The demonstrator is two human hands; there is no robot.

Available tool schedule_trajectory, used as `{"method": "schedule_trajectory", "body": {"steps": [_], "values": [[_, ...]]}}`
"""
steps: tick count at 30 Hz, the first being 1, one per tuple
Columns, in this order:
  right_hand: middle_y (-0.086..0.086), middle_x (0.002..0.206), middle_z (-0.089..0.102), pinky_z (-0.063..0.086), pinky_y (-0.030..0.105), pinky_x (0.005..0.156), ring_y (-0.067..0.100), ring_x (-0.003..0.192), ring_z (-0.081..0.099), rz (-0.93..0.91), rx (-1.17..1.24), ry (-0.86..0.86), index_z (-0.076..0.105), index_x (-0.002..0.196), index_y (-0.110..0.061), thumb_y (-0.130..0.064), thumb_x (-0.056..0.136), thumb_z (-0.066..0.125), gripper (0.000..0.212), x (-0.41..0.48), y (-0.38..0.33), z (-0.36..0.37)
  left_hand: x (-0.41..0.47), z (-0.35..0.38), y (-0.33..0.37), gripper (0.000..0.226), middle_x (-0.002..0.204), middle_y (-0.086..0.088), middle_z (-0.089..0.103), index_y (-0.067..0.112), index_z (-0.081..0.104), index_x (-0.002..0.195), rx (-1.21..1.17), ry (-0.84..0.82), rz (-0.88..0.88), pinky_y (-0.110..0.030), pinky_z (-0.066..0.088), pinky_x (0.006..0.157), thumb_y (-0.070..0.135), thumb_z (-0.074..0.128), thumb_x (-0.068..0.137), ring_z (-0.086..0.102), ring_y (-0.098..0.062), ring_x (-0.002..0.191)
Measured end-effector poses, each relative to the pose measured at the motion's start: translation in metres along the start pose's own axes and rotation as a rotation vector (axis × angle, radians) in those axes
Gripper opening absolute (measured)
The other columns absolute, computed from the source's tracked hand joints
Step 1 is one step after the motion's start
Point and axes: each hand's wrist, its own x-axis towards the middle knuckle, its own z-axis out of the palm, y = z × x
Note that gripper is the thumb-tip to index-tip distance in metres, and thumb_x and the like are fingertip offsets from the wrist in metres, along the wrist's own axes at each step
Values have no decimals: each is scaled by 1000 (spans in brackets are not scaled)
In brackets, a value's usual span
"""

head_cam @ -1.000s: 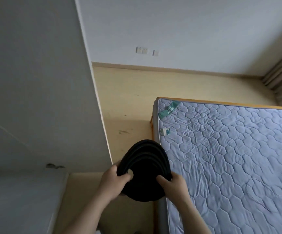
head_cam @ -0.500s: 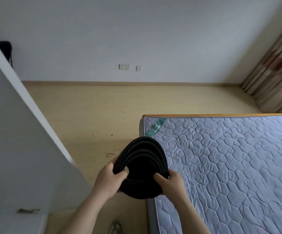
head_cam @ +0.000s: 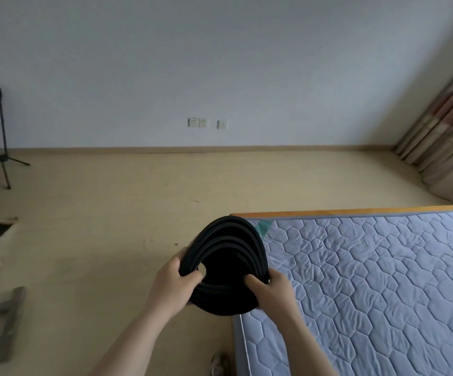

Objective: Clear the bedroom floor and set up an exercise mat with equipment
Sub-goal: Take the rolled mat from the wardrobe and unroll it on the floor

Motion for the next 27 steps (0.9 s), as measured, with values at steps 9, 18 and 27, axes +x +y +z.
{"method": "schedule_trajectory", "body": {"steps": [9, 18, 27], "values": [[4, 73, 68, 52, 27, 53, 16, 64, 65, -50, -80, -112, 63, 82, -15, -28, 80, 66, 14, 137, -60, -4, 107, 1, 60, 42, 93, -7, 65, 35, 58, 110, -58, 116, -39, -22, 52, 49, 6, 56, 80, 64, -20, 78], [-1, 67, 65, 55, 31, 56, 14, 61, 63, -78, -87, -118, 62, 75, -17, -24, 80, 67, 9, 245, -121, 18, 218, -26, 94, 39, 88, -1, 67, 51, 58, 89, -57, 164, -43, -48, 59, 73, 14, 59, 75, 67, -23, 82], [-3, 73, 67, 49, 20, 52, 10, 67, 64, -55, -119, -69, 64, 86, -18, -26, 82, 66, 9, 363, -217, 69, 365, -91, 153, 41, 93, -4, 64, 45, 56, 89, -117, 74, -29, -42, 61, 62, 5, 56, 80, 66, -25, 83]]}}
